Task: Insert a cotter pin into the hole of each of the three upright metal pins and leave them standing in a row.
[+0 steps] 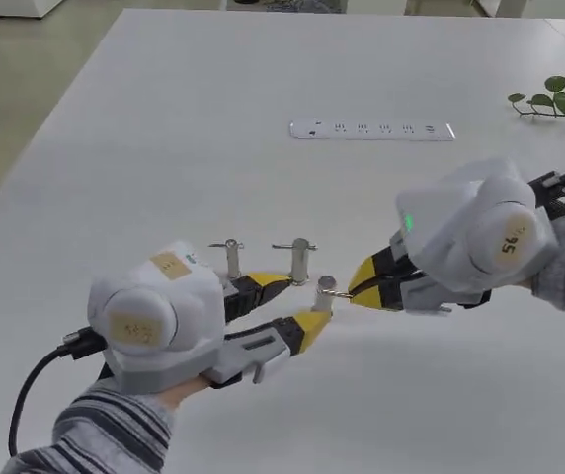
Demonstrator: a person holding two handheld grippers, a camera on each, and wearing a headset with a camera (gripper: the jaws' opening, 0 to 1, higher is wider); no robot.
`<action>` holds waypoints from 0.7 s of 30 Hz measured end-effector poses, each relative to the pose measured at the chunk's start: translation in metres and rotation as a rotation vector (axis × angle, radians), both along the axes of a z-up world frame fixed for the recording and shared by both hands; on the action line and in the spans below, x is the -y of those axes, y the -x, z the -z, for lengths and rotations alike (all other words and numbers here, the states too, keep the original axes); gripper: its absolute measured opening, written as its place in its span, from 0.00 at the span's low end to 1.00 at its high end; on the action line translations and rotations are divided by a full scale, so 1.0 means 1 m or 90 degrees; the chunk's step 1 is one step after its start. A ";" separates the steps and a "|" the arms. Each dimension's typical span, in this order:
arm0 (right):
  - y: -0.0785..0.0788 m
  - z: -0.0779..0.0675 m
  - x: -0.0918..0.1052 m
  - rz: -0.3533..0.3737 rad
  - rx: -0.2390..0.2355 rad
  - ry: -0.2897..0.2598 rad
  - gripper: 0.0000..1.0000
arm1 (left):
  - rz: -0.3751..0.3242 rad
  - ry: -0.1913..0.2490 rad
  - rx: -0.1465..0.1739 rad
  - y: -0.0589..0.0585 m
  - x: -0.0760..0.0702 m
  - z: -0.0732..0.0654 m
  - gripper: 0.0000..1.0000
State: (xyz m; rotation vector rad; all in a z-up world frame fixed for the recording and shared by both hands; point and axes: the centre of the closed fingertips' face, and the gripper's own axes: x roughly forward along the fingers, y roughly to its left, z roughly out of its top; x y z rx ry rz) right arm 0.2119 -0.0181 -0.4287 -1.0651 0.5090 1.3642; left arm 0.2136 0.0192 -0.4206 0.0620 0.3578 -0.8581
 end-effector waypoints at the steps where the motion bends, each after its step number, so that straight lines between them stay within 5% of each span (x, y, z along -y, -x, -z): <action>1: -0.001 0.002 0.001 0.003 0.003 0.005 0.00 | -0.002 -0.004 0.001 -0.001 0.001 0.002 0.31; 10: -0.018 0.018 0.016 0.024 0.027 0.056 0.00 | -0.032 -0.049 0.005 -0.015 0.007 0.019 0.32; 21: -0.033 0.032 0.028 0.046 0.032 0.091 0.00 | -0.059 -0.078 -0.018 -0.031 0.013 0.040 0.27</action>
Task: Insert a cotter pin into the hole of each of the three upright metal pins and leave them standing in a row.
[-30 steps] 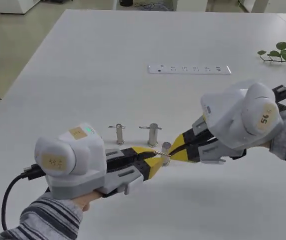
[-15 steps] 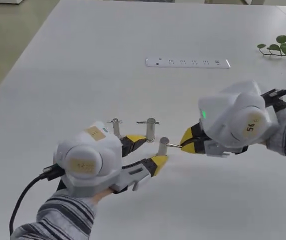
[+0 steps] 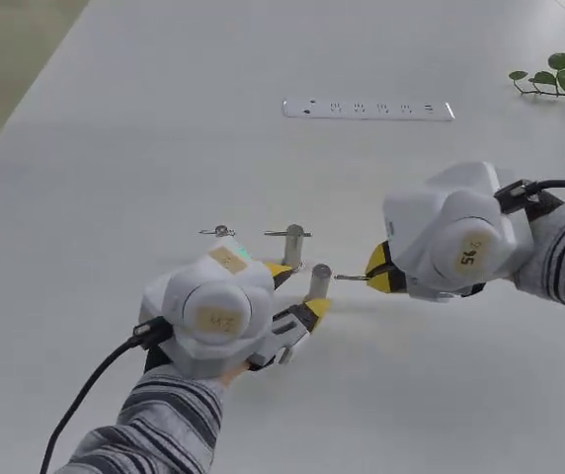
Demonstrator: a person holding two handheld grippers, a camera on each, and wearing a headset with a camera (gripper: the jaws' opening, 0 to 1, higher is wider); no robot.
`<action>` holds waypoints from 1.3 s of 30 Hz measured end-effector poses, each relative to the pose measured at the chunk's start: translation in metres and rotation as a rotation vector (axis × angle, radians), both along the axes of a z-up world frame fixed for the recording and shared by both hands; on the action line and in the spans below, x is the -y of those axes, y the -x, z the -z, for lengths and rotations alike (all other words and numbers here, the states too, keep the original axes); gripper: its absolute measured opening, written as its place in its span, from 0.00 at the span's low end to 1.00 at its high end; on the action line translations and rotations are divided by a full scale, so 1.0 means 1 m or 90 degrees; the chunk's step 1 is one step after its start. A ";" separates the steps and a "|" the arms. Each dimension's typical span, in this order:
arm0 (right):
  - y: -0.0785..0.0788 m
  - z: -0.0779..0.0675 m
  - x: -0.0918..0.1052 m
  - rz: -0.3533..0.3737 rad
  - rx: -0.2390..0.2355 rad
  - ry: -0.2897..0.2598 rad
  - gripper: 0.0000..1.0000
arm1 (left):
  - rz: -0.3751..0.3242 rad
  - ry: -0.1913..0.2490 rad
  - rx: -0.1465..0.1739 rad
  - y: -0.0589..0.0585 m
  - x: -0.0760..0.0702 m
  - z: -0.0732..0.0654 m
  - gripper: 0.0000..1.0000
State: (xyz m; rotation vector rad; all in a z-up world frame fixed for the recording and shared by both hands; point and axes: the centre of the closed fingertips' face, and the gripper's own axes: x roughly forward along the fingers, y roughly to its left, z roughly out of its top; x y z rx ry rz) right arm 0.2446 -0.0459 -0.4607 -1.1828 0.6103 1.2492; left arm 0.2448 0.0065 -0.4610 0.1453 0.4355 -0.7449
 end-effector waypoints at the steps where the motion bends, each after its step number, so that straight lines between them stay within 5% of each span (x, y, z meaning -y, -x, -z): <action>1: -0.001 0.001 0.000 0.002 0.000 0.001 0.00 | -0.001 -0.003 -0.001 -0.001 0.001 0.001 0.26; 12: -0.004 0.004 -0.002 -0.001 -0.006 -0.002 0.00 | 0.000 -0.019 -0.010 -0.009 0.010 0.012 0.21; 39: -0.007 0.000 -0.007 -0.035 0.031 0.025 0.00 | -0.021 0.003 -0.041 -0.014 0.020 0.021 0.10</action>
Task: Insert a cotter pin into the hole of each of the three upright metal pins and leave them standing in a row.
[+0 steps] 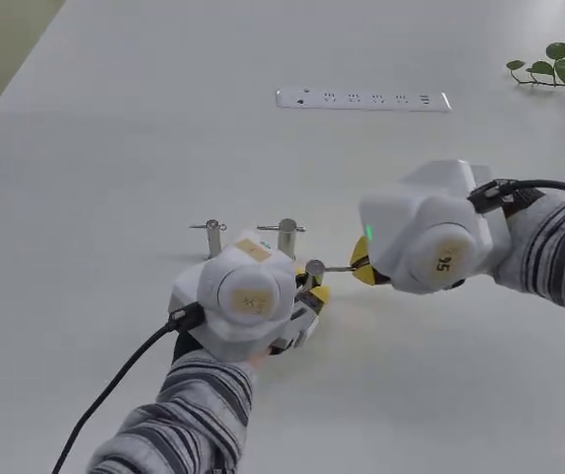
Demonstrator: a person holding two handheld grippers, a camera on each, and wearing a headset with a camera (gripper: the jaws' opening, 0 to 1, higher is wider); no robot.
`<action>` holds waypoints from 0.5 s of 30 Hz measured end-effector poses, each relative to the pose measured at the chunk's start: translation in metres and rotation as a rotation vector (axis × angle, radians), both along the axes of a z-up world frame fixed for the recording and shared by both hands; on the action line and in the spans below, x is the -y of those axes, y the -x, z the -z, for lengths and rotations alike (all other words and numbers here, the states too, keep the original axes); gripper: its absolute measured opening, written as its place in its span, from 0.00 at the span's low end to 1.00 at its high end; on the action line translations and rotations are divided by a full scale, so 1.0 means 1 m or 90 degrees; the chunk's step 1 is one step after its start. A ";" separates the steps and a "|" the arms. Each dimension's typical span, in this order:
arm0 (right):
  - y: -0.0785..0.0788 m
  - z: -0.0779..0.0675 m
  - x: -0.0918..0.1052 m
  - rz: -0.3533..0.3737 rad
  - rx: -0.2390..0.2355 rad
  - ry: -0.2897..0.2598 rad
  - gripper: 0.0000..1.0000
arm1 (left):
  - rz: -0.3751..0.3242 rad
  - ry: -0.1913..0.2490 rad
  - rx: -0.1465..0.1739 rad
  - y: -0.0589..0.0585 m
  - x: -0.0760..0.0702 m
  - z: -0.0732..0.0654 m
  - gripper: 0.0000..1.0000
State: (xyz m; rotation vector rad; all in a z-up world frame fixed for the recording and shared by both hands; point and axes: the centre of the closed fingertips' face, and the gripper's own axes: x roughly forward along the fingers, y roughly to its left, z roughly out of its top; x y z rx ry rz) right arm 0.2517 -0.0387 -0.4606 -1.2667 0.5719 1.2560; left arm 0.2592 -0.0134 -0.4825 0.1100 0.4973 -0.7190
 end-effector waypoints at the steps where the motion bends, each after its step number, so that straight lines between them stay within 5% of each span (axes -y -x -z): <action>1: 0.000 0.000 0.000 -0.001 0.002 0.003 0.00 | 0.000 0.000 0.000 0.000 0.000 0.000 0.10; 15: 0.004 -0.005 0.000 0.006 -0.007 -0.005 0.00 | -0.009 0.006 -0.006 -0.001 0.001 0.003 0.10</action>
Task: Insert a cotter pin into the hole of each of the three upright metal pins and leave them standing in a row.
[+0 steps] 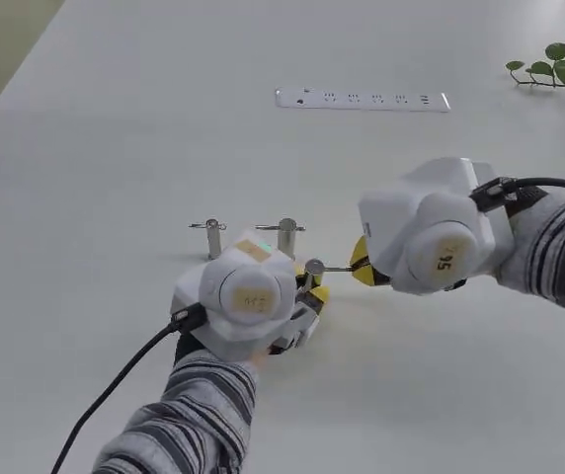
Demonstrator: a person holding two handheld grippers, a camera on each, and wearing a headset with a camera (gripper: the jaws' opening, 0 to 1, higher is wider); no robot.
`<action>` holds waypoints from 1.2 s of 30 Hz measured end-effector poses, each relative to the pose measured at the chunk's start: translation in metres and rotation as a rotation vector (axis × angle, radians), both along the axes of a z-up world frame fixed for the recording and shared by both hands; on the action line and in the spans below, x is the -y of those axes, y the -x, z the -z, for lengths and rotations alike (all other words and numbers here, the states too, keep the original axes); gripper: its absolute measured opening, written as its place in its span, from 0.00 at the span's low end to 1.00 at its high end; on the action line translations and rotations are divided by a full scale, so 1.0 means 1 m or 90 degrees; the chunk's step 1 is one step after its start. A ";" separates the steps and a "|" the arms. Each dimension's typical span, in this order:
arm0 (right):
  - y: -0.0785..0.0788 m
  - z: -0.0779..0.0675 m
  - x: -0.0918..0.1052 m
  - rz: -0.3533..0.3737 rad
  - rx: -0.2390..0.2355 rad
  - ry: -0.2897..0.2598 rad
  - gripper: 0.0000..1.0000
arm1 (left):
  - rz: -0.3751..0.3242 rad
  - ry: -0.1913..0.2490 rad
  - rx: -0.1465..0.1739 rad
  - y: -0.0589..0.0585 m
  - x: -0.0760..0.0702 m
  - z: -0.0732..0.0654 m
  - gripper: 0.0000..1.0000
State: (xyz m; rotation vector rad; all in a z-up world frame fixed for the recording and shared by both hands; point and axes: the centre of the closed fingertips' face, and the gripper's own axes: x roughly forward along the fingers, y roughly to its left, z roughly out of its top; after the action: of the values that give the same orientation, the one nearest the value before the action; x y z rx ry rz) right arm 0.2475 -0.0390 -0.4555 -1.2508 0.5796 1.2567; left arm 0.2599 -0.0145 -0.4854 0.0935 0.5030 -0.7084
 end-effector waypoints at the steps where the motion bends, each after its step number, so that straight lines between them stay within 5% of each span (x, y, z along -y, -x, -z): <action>1: 0.001 0.000 0.000 0.000 -0.001 -0.002 0.00 | 0.000 0.001 0.000 0.000 0.000 0.001 0.10; 28: 0.009 -0.004 -0.020 0.007 -0.017 -0.042 0.00 | -0.026 0.024 -0.015 0.002 -0.001 0.005 0.11; 36: 0.012 -0.007 -0.026 0.025 -0.033 -0.082 0.01 | -0.026 0.022 -0.015 0.002 -0.001 0.005 0.11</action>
State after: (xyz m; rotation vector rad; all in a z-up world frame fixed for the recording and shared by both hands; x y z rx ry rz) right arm 0.2356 -0.0128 -0.4482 -1.0982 0.5497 1.2757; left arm 0.2578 -0.0139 -0.4905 0.0429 0.5143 -0.6785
